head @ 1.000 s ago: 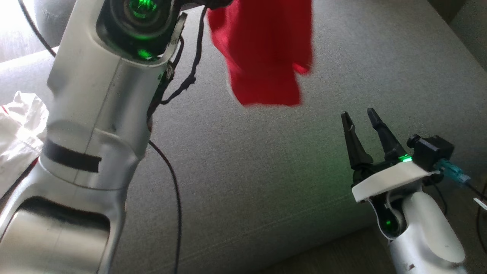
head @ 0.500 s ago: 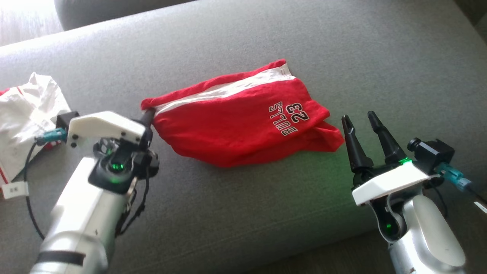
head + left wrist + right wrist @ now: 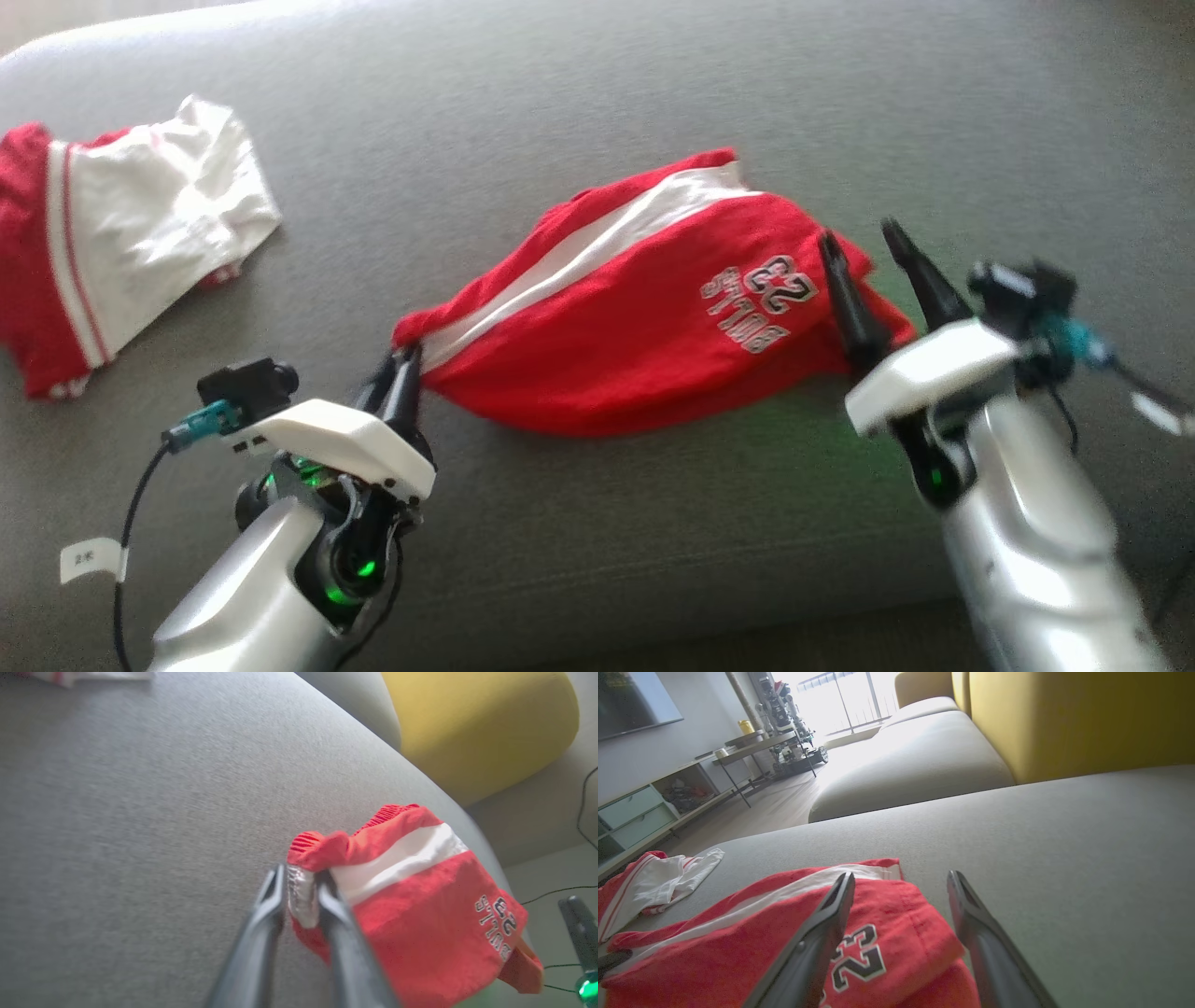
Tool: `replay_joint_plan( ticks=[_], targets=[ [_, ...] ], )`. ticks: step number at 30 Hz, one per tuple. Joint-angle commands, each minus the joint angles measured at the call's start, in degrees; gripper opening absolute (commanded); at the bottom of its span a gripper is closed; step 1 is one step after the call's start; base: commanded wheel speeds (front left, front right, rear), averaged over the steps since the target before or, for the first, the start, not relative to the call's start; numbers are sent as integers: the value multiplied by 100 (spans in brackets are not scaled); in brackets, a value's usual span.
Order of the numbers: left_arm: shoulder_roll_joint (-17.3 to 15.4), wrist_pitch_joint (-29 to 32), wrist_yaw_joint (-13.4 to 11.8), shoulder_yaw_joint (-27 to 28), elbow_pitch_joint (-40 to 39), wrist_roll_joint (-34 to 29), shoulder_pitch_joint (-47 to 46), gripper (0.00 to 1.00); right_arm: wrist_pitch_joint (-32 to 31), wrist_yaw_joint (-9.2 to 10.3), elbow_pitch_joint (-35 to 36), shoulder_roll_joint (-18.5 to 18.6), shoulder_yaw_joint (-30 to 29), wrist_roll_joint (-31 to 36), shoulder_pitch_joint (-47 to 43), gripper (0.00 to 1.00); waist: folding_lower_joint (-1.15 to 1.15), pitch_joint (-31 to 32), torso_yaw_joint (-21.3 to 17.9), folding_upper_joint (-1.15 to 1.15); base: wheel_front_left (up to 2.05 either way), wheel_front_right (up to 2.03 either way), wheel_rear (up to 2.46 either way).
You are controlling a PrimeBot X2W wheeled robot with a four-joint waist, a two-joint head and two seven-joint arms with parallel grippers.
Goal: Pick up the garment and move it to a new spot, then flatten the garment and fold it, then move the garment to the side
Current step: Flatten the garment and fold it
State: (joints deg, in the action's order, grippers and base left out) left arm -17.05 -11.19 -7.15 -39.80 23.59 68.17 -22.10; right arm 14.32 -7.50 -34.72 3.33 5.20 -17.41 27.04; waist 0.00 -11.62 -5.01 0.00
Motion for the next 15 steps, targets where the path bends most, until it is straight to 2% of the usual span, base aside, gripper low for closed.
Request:
replay_joint_plan(
  ticks=[1, 5, 9, 15],
  targets=[
    [-148, -147, -35, 215, -200, -158, -208, 100, -10, 1, 61, -46, 177, -12, 313, 100, 0, -92, 179, 0, 0, 0, 0],
    [-88, -365, -237, 295, -520, -1004, -172, 100, -317, 1, -551, -46, 274, -116, 967, 100, 0, -169, 404, 0, 0, 0, 0],
    [103, -378, -464, 662, -1174, -2159, 128, 100, -837, 1, -1253, -46, 302, -173, 1590, 100, 0, -213, 625, 0, 0, 0, 0],
    [511, -379, -408, 914, -1697, -3242, 659, 100, -1353, 1, -2181, -42, 28, 87, 2280, 100, 0, -234, 898, 0, 0, 0, 0]
  ],
)
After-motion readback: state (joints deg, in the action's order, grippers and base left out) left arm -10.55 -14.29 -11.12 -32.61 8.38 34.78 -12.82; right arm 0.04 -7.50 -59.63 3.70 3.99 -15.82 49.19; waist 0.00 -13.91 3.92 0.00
